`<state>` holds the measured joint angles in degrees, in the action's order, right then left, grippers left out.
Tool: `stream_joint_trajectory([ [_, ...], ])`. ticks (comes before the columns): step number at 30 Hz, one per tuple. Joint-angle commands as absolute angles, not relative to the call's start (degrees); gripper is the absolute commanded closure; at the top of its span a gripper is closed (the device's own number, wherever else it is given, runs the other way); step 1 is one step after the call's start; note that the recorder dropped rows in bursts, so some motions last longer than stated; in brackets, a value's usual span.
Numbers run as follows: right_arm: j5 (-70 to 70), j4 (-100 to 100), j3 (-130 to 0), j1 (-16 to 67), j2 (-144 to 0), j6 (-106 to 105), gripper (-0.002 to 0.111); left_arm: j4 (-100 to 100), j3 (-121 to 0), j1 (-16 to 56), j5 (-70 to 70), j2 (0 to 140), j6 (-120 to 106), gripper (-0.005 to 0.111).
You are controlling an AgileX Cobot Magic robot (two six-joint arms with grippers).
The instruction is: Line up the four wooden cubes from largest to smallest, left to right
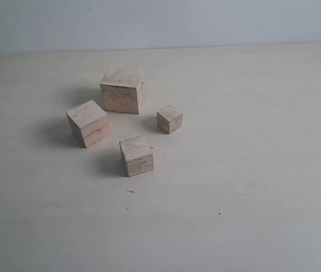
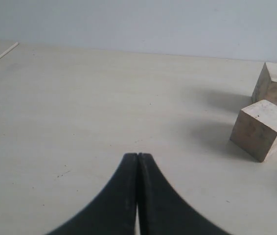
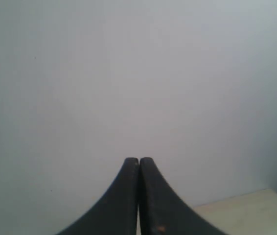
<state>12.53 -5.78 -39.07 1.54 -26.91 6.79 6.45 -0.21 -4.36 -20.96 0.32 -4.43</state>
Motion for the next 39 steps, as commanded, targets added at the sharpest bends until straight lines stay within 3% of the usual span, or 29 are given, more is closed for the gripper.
stream_joint_trajectory([
  [1, 16.74, -7.05, -49.67, 5.60, -36.97, 0.00, 0.108, 6.41, 0.00, -4.01, -20.35, 0.00, -4.21, 0.107],
  [12, 22.01, -28.72, -66.46, 18.28, -61.04, -18.77, 0.108, 6.41, 0.00, -4.01, -20.35, 0.00, -4.21, 0.107],
  [21, 33.27, -33.08, -77.65, 31.64, -88.17, -51.18, 0.108, 6.41, 0.00, -4.01, -20.35, 0.00, -4.21, 0.107],
  [32, 15.28, -32.39, -77.77, 32.33, -100.38, -51.46, 0.108, 6.41, 0.00, -4.01, -20.35, 0.00, -4.21, 0.107],
  [39, 13.42, -35.60, -77.77, 32.33, -109.54, -52.20, 0.108, 6.41, 0.00, -4.01, -20.35, 0.00, -4.21, 0.107],
])
